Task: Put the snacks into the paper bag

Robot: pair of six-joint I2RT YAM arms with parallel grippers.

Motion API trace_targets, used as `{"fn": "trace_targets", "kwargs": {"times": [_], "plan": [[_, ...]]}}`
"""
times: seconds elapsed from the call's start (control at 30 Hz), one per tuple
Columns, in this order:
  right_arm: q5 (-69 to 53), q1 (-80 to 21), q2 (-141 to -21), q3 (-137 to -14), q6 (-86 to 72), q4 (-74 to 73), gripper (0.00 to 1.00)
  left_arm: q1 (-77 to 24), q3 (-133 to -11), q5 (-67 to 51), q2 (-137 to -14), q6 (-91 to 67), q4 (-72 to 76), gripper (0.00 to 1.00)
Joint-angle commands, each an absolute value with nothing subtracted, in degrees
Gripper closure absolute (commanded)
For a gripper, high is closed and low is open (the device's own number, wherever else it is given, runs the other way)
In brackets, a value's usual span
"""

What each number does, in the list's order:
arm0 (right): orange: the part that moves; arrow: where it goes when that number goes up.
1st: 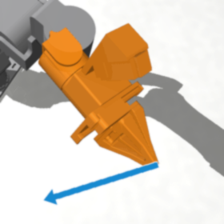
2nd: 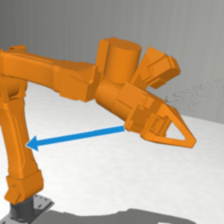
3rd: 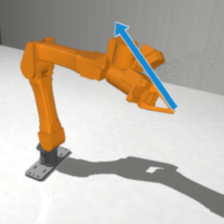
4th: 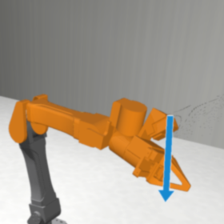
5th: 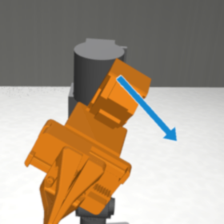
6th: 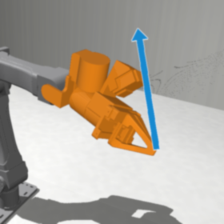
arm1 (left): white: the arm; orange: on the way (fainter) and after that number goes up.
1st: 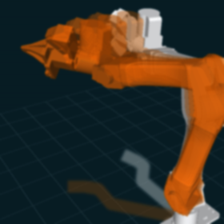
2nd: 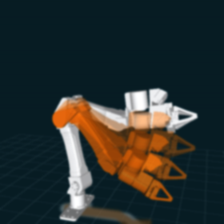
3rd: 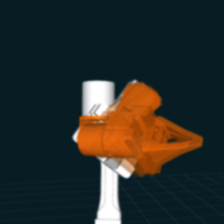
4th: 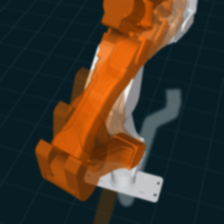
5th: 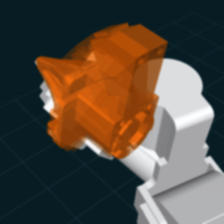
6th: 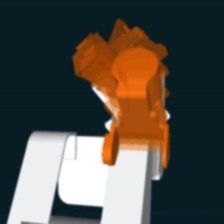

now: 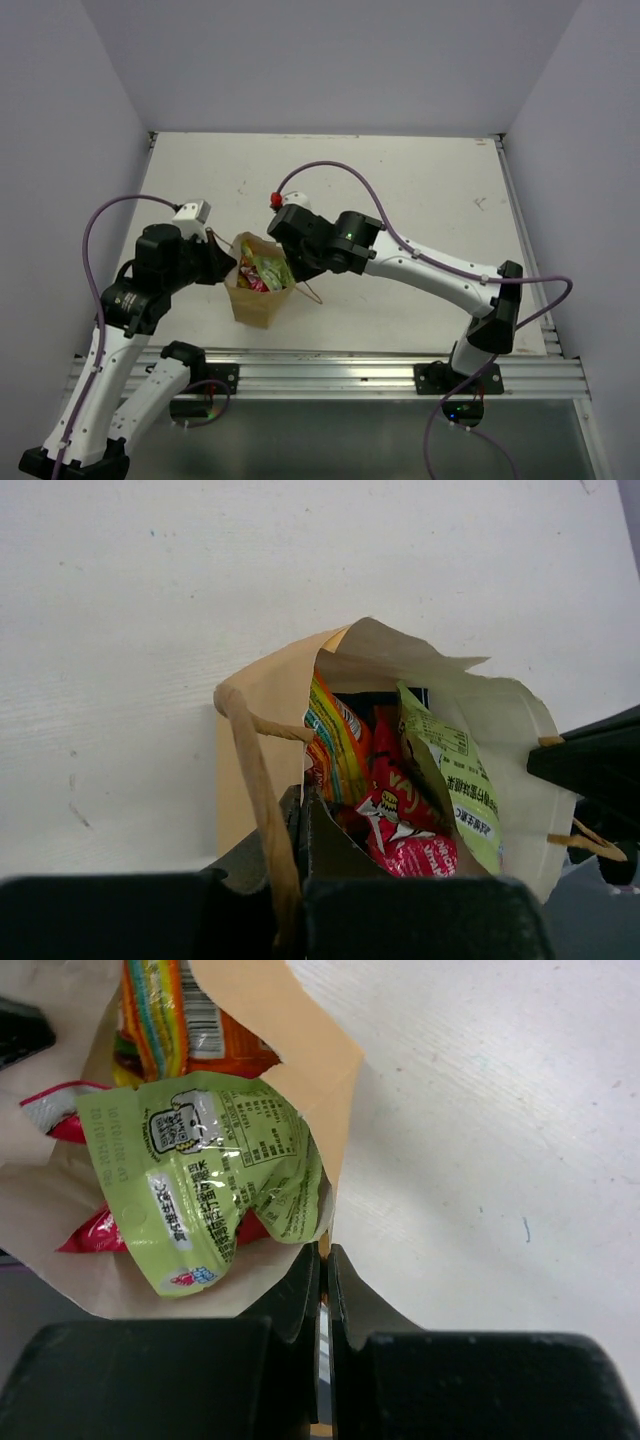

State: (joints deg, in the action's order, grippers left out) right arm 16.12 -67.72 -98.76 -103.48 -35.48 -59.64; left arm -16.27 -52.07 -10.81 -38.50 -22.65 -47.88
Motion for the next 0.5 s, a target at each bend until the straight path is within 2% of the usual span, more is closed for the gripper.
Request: {"fn": "trace_targets", "kwargs": {"times": [0.0,0.27,0.37,0.47], "plan": [[20.57,-64.26,-92.83,-100.48,-34.80,-61.79,1.00,-16.61,-53.27,-15.73,-38.14,-26.19,-42.46,1.00],[20.65,-56.52,-87.19,-93.08,-32.26,-59.85,1.00,-17.75,-51.50,-15.74,-41.39,-29.00,-34.20,1.00],[20.83,-54.50,-87.01,-92.29,-31.12,-59.68,1.00,-21.26,-51.50,-12.05,-44.64,-30.93,-31.38,1.00],[20.57,-53.27,-87.45,-91.67,-30.15,-58.98,1.00,-29.07,-51.59,-5.29,-47.53,-33.48,-29.01,1.00]]}}
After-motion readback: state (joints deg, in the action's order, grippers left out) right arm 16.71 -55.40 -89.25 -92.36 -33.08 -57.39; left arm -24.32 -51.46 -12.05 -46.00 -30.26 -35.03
